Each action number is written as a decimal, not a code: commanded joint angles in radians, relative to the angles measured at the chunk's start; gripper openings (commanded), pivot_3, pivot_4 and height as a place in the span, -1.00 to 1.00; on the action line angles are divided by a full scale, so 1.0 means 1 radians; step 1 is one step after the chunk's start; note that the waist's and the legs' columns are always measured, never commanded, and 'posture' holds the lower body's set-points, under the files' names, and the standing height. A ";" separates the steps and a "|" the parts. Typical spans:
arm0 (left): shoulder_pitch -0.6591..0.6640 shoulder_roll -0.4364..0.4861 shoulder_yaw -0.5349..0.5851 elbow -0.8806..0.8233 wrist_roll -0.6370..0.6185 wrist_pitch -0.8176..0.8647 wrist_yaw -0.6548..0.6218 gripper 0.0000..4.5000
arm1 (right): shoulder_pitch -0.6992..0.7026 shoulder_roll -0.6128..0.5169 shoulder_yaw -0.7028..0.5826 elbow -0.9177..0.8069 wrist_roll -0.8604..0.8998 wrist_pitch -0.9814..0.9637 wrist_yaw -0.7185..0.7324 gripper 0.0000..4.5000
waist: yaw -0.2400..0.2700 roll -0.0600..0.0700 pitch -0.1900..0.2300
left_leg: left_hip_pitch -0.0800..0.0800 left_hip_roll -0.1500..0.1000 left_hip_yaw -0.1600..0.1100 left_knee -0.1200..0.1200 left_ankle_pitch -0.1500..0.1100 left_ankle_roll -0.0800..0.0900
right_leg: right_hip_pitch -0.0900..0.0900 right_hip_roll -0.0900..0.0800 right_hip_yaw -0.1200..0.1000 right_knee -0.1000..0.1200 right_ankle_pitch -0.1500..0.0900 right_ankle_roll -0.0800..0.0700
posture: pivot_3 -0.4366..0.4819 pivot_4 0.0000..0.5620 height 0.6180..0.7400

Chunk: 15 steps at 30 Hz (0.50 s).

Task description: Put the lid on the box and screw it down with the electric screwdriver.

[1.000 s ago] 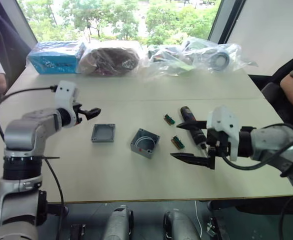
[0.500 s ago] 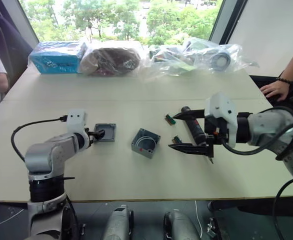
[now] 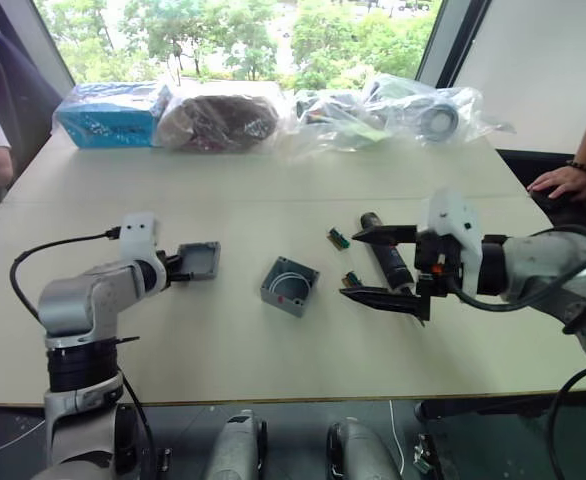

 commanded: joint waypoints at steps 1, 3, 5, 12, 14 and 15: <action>-0.099 -0.034 -0.010 -0.129 -0.136 -0.178 -0.166 -0.96 | -0.080 0.079 -0.081 0.075 0.220 0.128 -0.197 1.00 | 0.001 -0.001 0.000 | 0.000 0.000 0.000 0.000 0.000 0.000 | 0.000 -0.001 0.000 0.000 0.000 0.000 | -0.05 -0.47 1.00; -0.093 -0.041 -0.077 -0.181 -0.147 -0.294 -0.263 -0.96 | -0.116 0.138 -0.094 0.148 0.356 0.178 -0.345 1.00 | -0.001 0.000 0.000 | -0.001 -0.002 0.001 0.000 0.001 -0.001 | 0.000 -0.005 0.000 -0.001 0.001 -0.002 | -0.05 -0.47 1.00; -0.069 -0.027 -0.151 -0.204 -0.119 -0.387 -0.323 -0.96 | -0.131 0.179 -0.100 0.197 0.480 0.183 -0.474 1.00 | -0.007 0.000 0.000 | 0.000 -0.003 0.003 0.000 0.000 -0.001 | 0.000 -0.008 0.000 -0.003 0.002 -0.004 | -0.05 -0.47 1.00; -0.072 -0.070 -0.248 -0.177 -0.108 -0.528 -0.361 -0.96 | -0.144 0.237 -0.009 0.307 0.898 0.059 -0.918 1.00 | -0.022 0.001 0.000 | 0.000 -0.005 0.008 -0.003 0.000 0.000 | -0.001 -0.009 0.001 -0.003 0.003 -0.004 | -0.05 -0.47 1.00; -0.070 -0.074 -0.259 -0.175 -0.108 -0.541 -0.356 -0.96 | -0.146 0.247 0.014 0.292 0.935 0.024 -0.967 1.00 | -0.027 0.000 0.000 | 0.000 -0.005 0.007 -0.003 0.000 0.000 | -0.001 -0.006 0.001 -0.003 0.003 -0.003 | -0.05 -0.47 1.00; -0.069 -0.075 -0.263 -0.175 -0.107 -0.545 -0.351 -0.96 | -0.145 0.250 0.025 0.283 0.947 0.010 -0.987 1.00 | -0.028 0.000 0.000 | 0.000 -0.004 0.007 -0.003 0.000 0.000 | -0.001 -0.006 0.001 -0.003 0.003 -0.002 | -0.05 -0.47 1.00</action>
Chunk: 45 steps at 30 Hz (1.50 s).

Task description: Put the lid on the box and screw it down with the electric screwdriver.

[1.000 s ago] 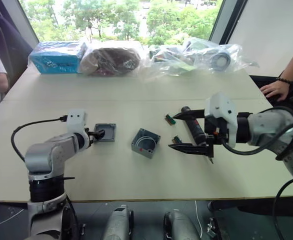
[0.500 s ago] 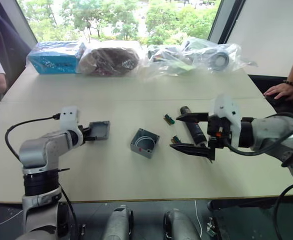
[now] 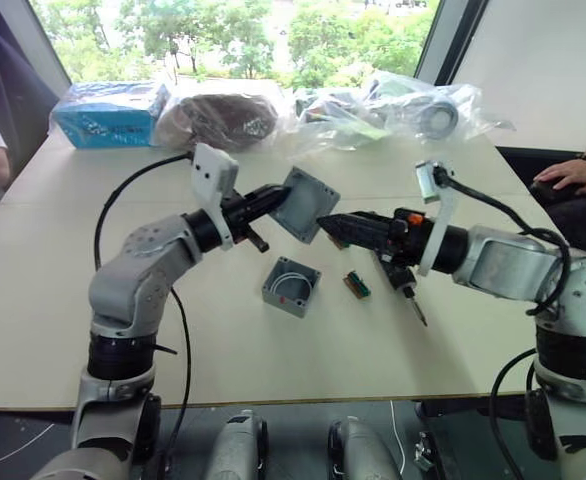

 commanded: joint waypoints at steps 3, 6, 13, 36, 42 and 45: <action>-0.006 0.002 -0.012 -0.021 0.001 -0.051 0.009 -0.96 | -0.018 0.011 0.038 -0.059 0.102 -0.096 -0.102 1.00 | -0.003 0.000 0.000 | 0.000 0.001 0.000 0.000 0.000 0.000 | 0.000 0.002 0.000 0.000 0.001 0.003 | -0.05 -0.47 1.00; -0.003 0.001 -0.013 -0.012 0.009 -0.070 0.015 -1.00 | -0.009 0.011 0.056 -0.076 0.119 -0.127 -0.127 0.72 | -0.002 0.000 0.000 | 0.000 0.001 -0.001 0.000 0.000 0.000 | 0.000 0.004 0.000 0.000 0.001 0.004 | -0.05 -0.47 1.00; 0.011 -0.005 -0.016 -0.009 0.006 -0.088 0.028 -1.00 | 0.005 0.020 0.089 -0.111 0.113 -0.182 -0.161 -0.44 | -0.002 0.000 0.000 | 0.000 0.003 -0.003 0.000 0.000 0.000 | 0.000 0.007 0.000 0.000 0.001 0.004 | -0.05 -0.47 1.00; -0.091 0.585 -0.066 0.268 -0.177 0.090 -0.704 0.99 | 0.009 -0.369 0.515 -0.179 -1.716 -1.011 0.573 -0.91 | -0.003 0.002 0.003 | -0.004 0.002 0.002 -0.008 0.001 -0.003 | -0.012 0.008 0.004 -0.001 -0.003 0.002 | -0.05 -0.47 1.00; -0.250 0.595 -0.211 0.527 -0.006 -0.108 -0.936 0.99 | 0.032 -0.281 0.598 0.050 -2.435 -1.487 0.261 -0.91 | -0.009 0.001 0.003 | -0.005 0.002 0.013 -0.009 0.002 -0.004 | -0.018 0.008 0.010 0.001 -0.003 0.003 | -0.05 -0.47 1.00; -0.299 0.595 -0.258 0.608 0.031 -0.173 -0.986 0.99 | 0.084 -0.212 0.610 0.105 -2.618 -1.535 0.145 -0.91 | -0.011 0.000 0.003 | -0.007 0.002 0.015 -0.010 0.007 -0.012 | -0.021 0.008 0.011 0.002 -0.003 0.005 | -0.05 -0.47 1.00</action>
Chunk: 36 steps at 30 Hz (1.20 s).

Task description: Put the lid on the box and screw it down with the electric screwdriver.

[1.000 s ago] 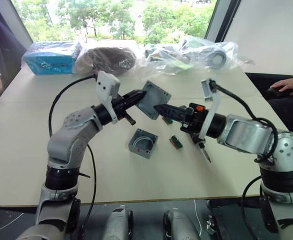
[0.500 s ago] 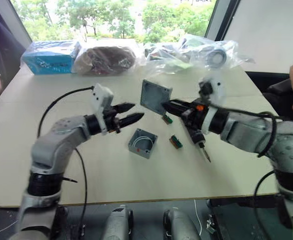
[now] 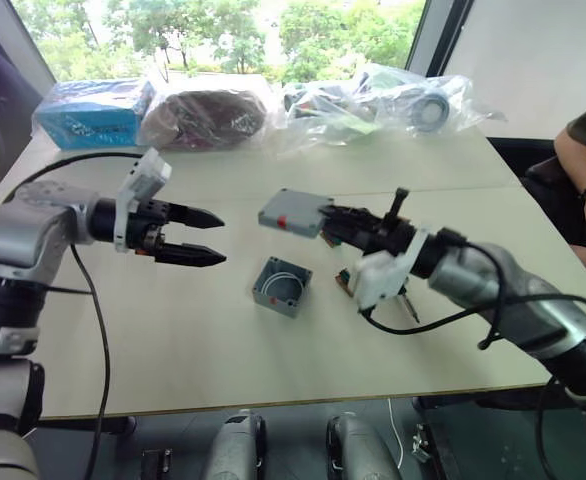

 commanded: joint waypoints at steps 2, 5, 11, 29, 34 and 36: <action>-0.055 0.015 -0.044 0.068 0.018 -0.074 -0.047 0.99 | 0.052 0.089 0.010 0.053 -0.260 -0.043 -0.158 -0.91 | -0.002 0.000 0.000 | 0.000 0.000 0.000 0.000 0.001 -0.001 | 0.000 0.000 0.001 0.000 0.001 0.002 | -0.05 -0.47 1.00; -0.065 0.021 -0.065 0.066 -0.001 -0.080 -0.047 0.99 | 0.099 0.145 0.007 0.069 -0.365 -0.019 -0.201 -0.91 | -0.011 -0.001 0.000 | -0.001 0.000 0.000 0.000 0.001 -0.001 | -0.001 0.000 0.001 0.000 0.001 0.002 | -0.05 -0.47 1.00; -0.059 0.036 -0.089 0.046 -0.019 -0.101 -0.047 0.99 | 0.173 0.191 -0.017 0.054 -0.421 -0.007 -0.210 -0.91 | -0.016 -0.001 0.000 | -0.001 0.000 -0.001 0.000 -0.001 0.002 | -0.001 0.000 0.001 0.001 0.001 0.002 | -0.05 -0.47 1.00; -0.020 0.073 -0.145 -0.016 -0.020 -0.222 -0.047 0.99 | 0.191 0.253 -0.022 0.137 -0.397 -0.051 -0.164 -0.91 | -0.016 -0.002 0.000 | -0.001 0.000 -0.002 0.000 -0.001 0.002 | 0.000 0.000 0.001 0.002 0.001 0.003 | -0.05 -0.47 1.00; -0.013 0.077 -0.143 -0.020 -0.017 -0.229 -0.047 0.99 | 0.194 0.264 -0.028 0.159 -0.397 -0.051 -0.162 -0.91 | -0.016 -0.002 0.000 | -0.001 0.000 -0.002 0.001 -0.001 0.002 | 0.000 0.001 0.001 0.002 0.001 0.003 | -0.05 -0.47 1.00; -0.008 0.081 -0.144 -0.024 -0.017 -0.236 -0.047 0.99 | 0.194 0.263 -0.033 0.163 -0.388 -0.051 -0.157 -0.91 | -0.016 -0.002 0.000 | -0.001 0.000 -0.002 0.001 -0.001 0.002 | 0.000 0.001 0.001 0.003 0.001 0.003 | -0.05 -0.47 1.00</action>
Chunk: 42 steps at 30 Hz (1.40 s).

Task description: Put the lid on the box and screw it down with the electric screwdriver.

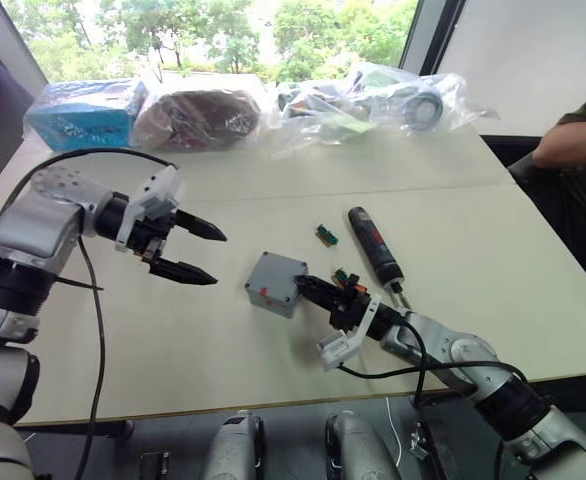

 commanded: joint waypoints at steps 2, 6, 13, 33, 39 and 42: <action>0.007 0.022 0.016 -0.032 -0.005 -0.027 -0.004 0.99 | -0.009 0.004 -0.031 0.006 0.034 -0.009 0.012 -0.91 | 0.000 0.000 0.000 | 0.000 0.000 0.000 0.000 0.000 0.000 | 0.000 0.000 0.000 0.000 0.000 0.000 | -0.05 -0.47 1.00; 0.020 -0.005 0.026 -0.043 0.014 -0.055 -0.004 0.99 | -0.008 -0.005 -0.020 0.025 0.040 -0.027 0.020 -0.91 | 0.001 0.000 0.000 | 0.000 0.000 0.000 0.001 0.000 0.000 | 0.001 0.000 0.000 0.000 0.000 0.000 | -0.05 -0.47 1.00; 0.023 -0.162 0.072 -0.038 0.078 -0.094 0.080 0.48 | -0.008 -0.009 -0.009 0.046 0.027 -0.048 0.024 -0.91 | 0.002 -0.001 -0.001 | 0.002 0.000 -0.001 0.001 0.000 0.000 | 0.003 0.000 0.000 0.001 0.000 0.000 | -0.05 -0.47 1.00; 0.186 -0.345 -0.021 0.044 0.381 -0.355 0.214 -1.00 | -0.004 -0.029 -0.018 0.075 0.059 -0.098 0.033 -0.33 | 0.009 -0.002 -0.004 | 0.027 -0.001 -0.001 -0.001 -0.002 0.003 | 0.028 0.000 0.000 -0.001 -0.002 -0.004 | -0.05 -0.47 1.00; 0.205 -0.341 -0.032 0.041 0.387 -0.288 0.206 -1.00 | -0.002 -0.075 -0.054 0.067 0.125 -0.156 0.073 0.65 | 0.010 -0.003 -0.011 | 0.031 0.000 -0.001 -0.001 -0.002 0.003 | 0.031 0.000 0.000 -0.001 -0.002 -0.004 | -0.05 -0.47 1.00; 0.223 -0.341 -0.039 0.031 0.390 -0.256 0.207 -1.00 | -0.004 -0.111 -0.073 0.065 0.165 -0.196 0.090 0.97 | 0.018 -0.002 -0.013 | 0.031 0.000 -0.001 -0.001 -0.002 0.004 | 0.032 -0.001 0.000 -0.001 -0.002 -0.004 | -0.05 -0.47 1.00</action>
